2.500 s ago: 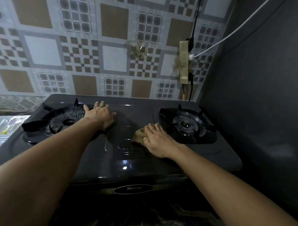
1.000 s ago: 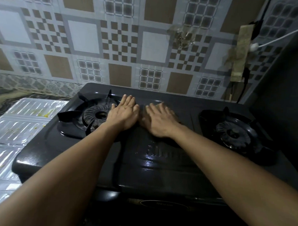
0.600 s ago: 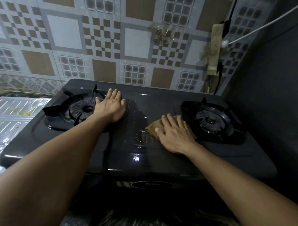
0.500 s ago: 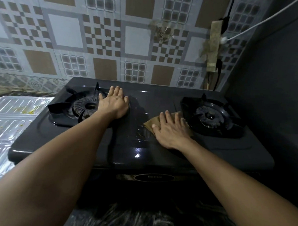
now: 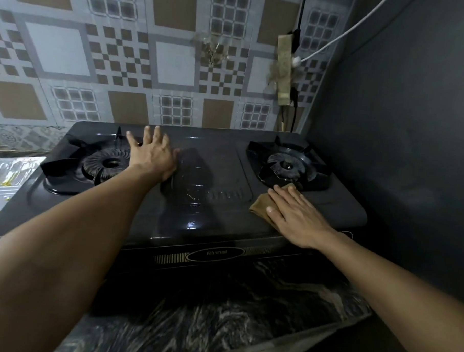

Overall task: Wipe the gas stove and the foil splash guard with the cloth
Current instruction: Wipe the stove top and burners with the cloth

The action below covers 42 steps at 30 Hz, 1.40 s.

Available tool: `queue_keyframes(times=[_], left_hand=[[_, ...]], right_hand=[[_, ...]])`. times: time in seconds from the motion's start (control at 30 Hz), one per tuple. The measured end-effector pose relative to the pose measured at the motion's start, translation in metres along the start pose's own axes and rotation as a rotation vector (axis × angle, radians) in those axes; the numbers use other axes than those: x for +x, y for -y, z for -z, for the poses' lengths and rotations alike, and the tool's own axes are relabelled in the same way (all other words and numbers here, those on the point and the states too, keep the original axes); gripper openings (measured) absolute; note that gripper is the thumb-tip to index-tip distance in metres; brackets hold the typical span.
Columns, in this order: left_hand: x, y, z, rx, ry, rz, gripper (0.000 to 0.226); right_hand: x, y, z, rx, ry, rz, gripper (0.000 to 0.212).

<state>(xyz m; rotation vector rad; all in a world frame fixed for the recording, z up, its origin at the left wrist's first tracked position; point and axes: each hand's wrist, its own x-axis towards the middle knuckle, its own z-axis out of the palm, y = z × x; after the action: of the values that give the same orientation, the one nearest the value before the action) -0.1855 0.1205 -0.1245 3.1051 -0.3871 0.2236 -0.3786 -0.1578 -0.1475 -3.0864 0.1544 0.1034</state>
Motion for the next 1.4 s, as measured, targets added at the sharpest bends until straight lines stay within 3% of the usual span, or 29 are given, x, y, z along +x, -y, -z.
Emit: queue_keyframes(times=[0.13, 0.2, 0.3, 0.6, 0.7, 0.93, 1.2, 1.33, 1.4], left_hand=[[-0.01, -0.026, 0.009, 0.047, -0.006, -0.2, 0.044], [-0.02, -0.046, 0.014, -0.036, -0.014, -0.268, 0.033], [-0.039, -0.08, 0.022, -0.173, 0.009, -0.321, 0.03], [-0.061, -0.14, 0.023, -0.261, 0.09, -0.36, 0.033], [-0.067, -0.154, 0.018, -0.262, 0.096, -0.305, 0.033], [-0.074, -0.165, 0.016, -0.253, 0.082, -0.19, 0.033], [-0.085, -0.173, 0.019, -0.164, 0.15, -0.157, 0.037], [-0.083, -0.172, 0.022, -0.208, 0.291, -0.147, 0.042], [-0.087, -0.165, 0.021, -0.252, 0.285, -0.15, 0.046]], right_hand=[[-0.005, 0.033, -0.005, -0.052, -0.105, 0.093, 0.067], [-0.007, 0.053, -0.008, -0.058, -0.121, 0.234, 0.074], [-0.012, 0.051, -0.008, -0.022, -0.168, 0.264, 0.074], [-0.022, -0.085, -0.001, -0.017, -0.132, 0.205, 0.073], [-0.025, -0.134, 0.009, -0.045, -0.011, 0.177, 0.083], [-0.031, -0.189, 0.015, -0.193, 0.037, 0.182, 0.091], [-0.033, -0.175, 0.012, -0.092, 0.066, 0.154, 0.083], [-0.027, -0.118, 0.008, -0.067, 0.001, 0.327, 0.075], [-0.02, -0.084, 0.005, -0.057, -0.024, 0.429, 0.074]])
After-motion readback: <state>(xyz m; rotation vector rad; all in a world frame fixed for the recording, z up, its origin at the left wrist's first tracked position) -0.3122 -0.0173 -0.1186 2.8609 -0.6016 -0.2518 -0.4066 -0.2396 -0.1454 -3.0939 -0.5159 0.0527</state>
